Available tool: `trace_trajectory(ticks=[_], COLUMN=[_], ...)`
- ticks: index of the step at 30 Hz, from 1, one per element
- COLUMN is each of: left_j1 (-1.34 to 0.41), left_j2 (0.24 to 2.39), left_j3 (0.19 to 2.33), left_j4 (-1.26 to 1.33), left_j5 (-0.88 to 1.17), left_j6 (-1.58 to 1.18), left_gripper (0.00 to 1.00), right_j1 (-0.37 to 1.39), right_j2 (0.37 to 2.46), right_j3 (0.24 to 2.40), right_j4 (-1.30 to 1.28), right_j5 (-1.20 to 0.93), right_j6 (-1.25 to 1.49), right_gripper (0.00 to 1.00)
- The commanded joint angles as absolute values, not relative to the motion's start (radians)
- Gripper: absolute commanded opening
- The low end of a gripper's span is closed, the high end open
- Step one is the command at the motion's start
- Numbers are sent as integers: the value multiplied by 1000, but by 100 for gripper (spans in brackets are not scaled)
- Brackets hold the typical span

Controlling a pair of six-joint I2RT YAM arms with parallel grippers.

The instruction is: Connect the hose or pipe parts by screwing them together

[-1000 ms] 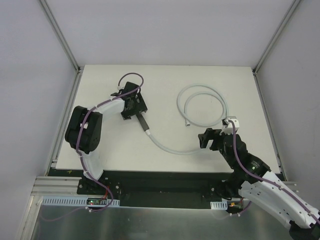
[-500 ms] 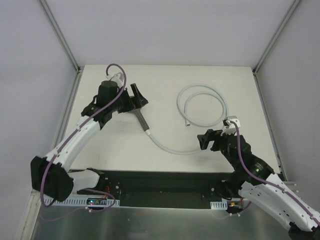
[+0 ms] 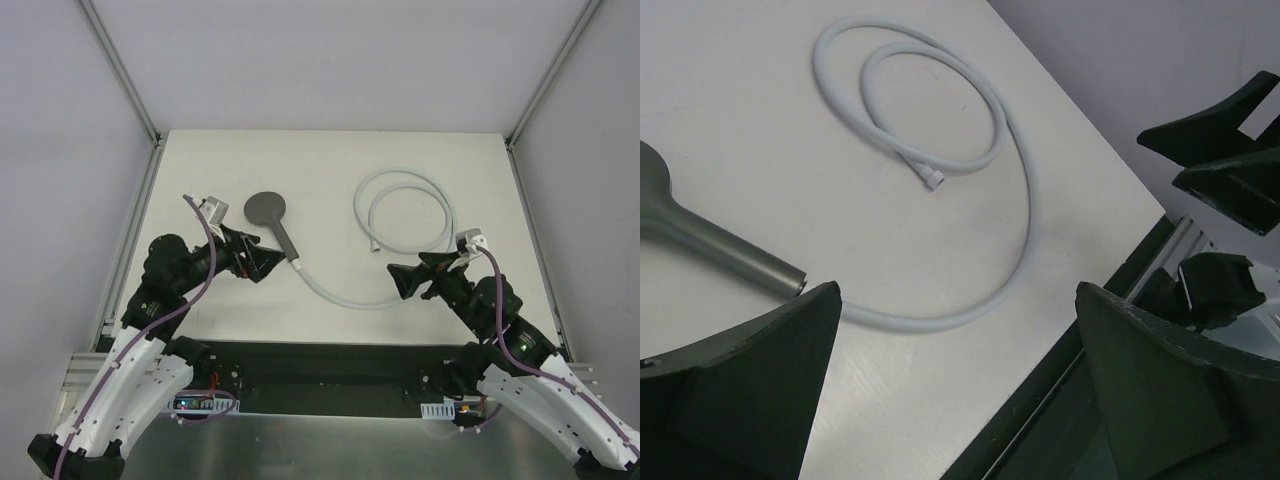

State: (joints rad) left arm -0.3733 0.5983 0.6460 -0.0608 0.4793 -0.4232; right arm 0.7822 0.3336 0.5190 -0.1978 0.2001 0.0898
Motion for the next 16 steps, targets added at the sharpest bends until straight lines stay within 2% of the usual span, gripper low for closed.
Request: trace_trajectory(ticks=[1, 16], left_j1=[-379, -379], left_j2=[517, 500], left_j3=[615, 614], left_j4=[-3, -3], left_j5=[508, 485], left_j6=[-356, -344], left_gripper=[99, 99], right_j1=[782, 784], right_j2=[310, 333], right_j3=[495, 508], right_j4=[-78, -92], right_j5=[175, 204], right_j6=[106, 80], right_gripper=[96, 96])
